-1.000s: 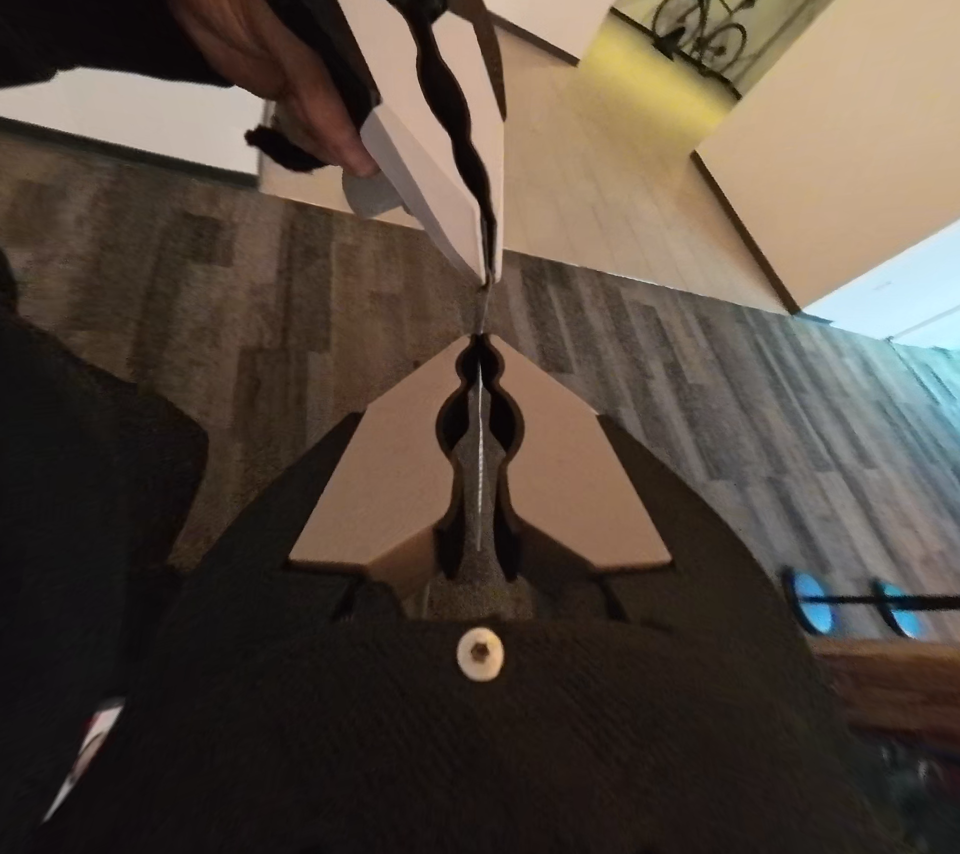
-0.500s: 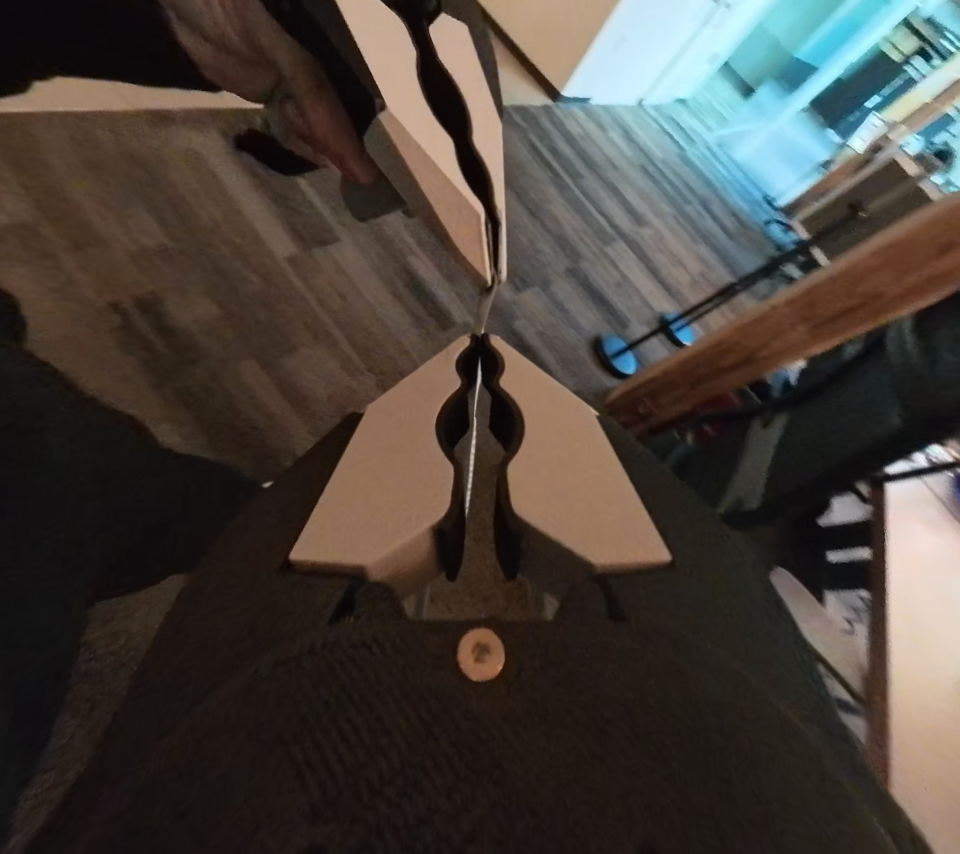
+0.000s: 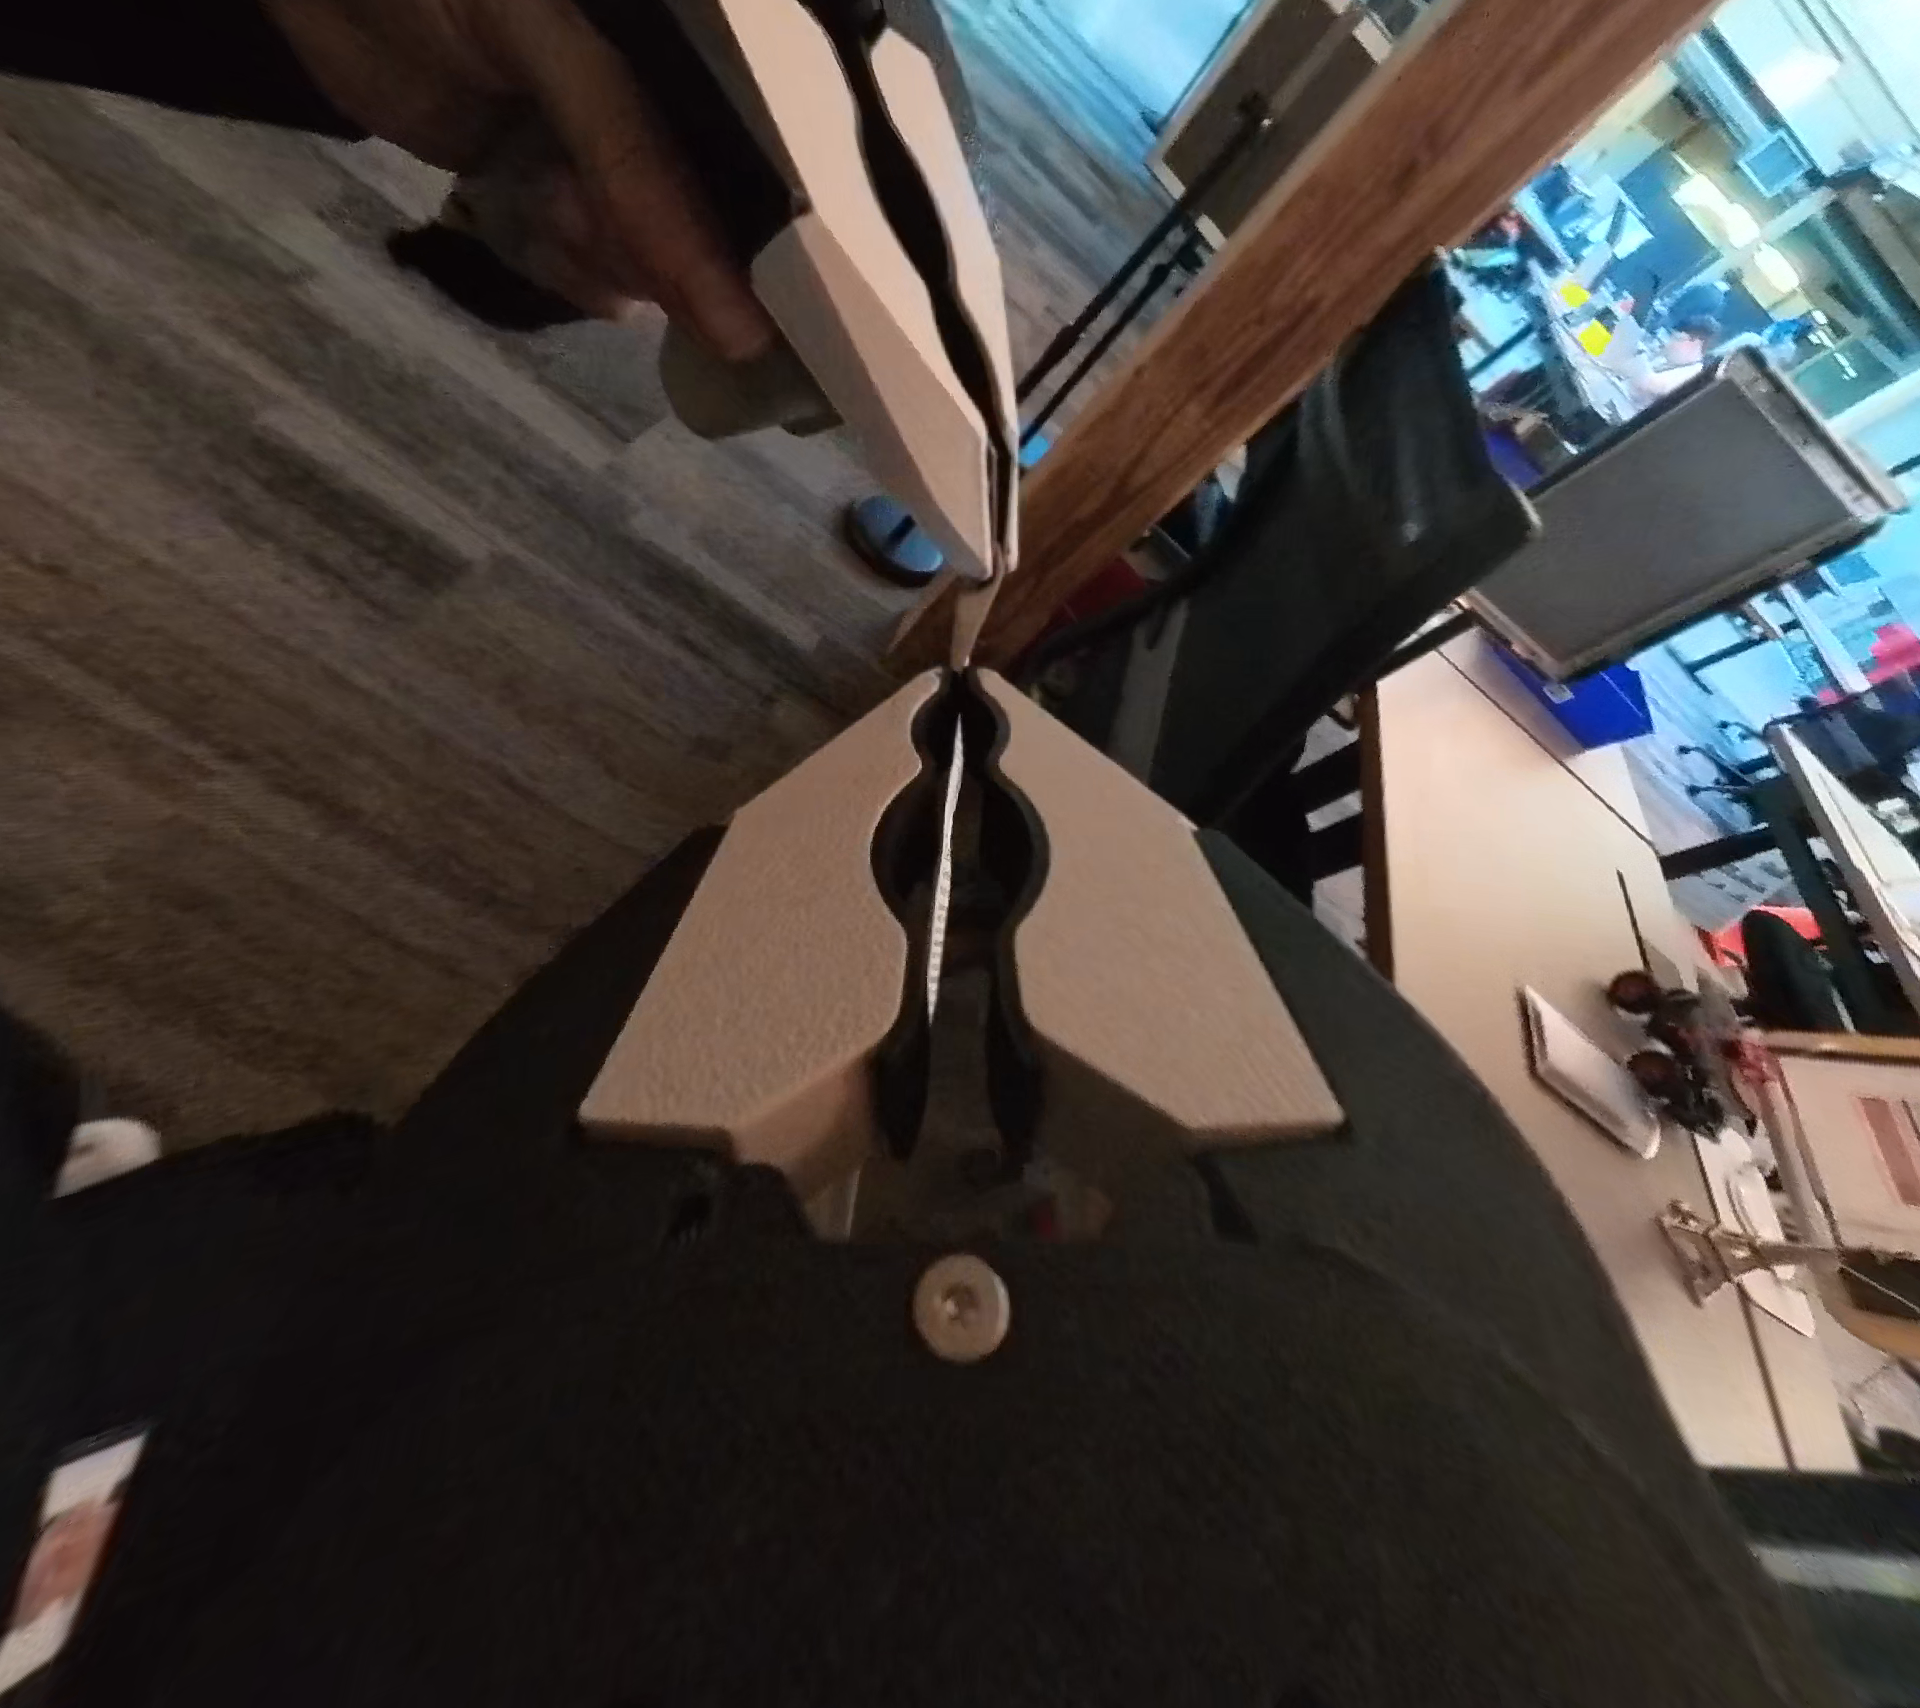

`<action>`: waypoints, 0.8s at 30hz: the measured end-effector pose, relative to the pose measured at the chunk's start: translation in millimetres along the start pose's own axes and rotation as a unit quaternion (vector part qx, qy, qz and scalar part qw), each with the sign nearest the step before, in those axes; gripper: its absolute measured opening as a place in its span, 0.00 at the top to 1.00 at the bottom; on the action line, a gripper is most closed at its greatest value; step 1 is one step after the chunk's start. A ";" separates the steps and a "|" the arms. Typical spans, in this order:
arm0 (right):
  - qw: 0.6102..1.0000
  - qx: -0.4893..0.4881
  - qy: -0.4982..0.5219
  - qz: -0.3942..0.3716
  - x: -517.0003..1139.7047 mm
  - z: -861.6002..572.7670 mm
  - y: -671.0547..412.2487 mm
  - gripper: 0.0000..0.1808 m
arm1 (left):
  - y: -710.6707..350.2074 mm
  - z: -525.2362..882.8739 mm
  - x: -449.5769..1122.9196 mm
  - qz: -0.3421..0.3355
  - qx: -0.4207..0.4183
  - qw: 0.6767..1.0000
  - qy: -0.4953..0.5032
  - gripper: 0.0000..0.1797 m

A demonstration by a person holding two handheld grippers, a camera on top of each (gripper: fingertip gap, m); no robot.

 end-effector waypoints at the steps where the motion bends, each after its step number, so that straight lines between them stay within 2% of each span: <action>1: 1.000 -0.001 0.006 0.000 12.3 -12.9 1.3 1.00 | -5.6 19.0 3.7 0.000 0.005 1.000 0.000 1.00; 7: 0.998 0.017 0.031 -0.059 74.4 -121.1 -4.9 1.00 | -66.2 124.7 13.3 -0.015 0.020 1.000 -0.020 1.00; 11: 0.991 0.046 0.039 -0.120 102.6 -196.2 -12.3 1.00 | -116.6 183.9 8.8 -0.056 0.035 0.998 -0.021 0.98; 14: 0.988 0.072 0.094 -0.097 124.3 -263.8 4.1 1.00 | -145.3 229.4 6.3 -0.081 0.043 0.995 -0.046 0.96; 20: 0.944 0.266 0.193 -0.032 170.6 -397.4 90.1 1.00 | -193.8 323.1 14.9 -0.096 0.076 0.990 -0.065 0.99; 24: 0.887 0.431 0.164 -0.027 217.0 -463.9 156.9 1.00 | -217.3 385.6 33.0 -0.081 0.099 0.990 -0.057 0.99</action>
Point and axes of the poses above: each gripper's, where its closed fingertips meet, x out along the fingers, y out of its underside, z = x × y across the jaws, the point moved 2 cm from there along -x, back along the fingers, and after that the axes turned 11 degrees about z, right-handed, at the moved point
